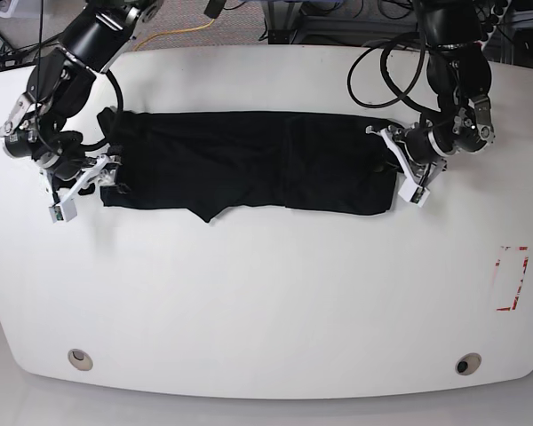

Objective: Fold the T-shirt properly
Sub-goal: 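Move the left gripper back to the strip's end and grasp it, then lift both strip ends and bring the grippers toward each other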

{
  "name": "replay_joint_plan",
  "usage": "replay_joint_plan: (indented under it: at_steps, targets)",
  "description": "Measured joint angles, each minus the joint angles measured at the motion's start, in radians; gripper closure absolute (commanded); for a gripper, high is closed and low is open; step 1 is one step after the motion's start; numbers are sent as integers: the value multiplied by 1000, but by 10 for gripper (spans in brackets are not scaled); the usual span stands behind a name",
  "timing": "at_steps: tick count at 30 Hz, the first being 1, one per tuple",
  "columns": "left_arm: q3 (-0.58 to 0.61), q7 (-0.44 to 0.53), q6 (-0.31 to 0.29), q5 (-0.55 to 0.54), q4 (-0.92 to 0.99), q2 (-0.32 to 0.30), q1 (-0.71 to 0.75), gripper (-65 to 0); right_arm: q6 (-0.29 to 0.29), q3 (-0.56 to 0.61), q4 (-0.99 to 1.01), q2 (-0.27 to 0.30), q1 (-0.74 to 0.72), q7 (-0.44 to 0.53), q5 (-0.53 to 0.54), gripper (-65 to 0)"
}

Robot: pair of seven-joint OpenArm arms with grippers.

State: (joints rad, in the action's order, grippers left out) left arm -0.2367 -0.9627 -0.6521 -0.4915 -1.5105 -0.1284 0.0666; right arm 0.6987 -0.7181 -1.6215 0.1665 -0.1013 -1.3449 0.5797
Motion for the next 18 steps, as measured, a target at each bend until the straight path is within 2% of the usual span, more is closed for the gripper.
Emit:
replay_joint_plan:
  at_steps: [7,12,18]
  targets:
    - [1,0,0,1,0,0,0,-60,-3,-113,229,66,-40,1,-7,-556]
    - [1,3,0,1,0,0,5,-60,-3,-109,264,48,-29,-3,-10,-555]
    - [2,11,0,-2,0,0,11,-60,1,-81,269,0,6,19,79,-555]
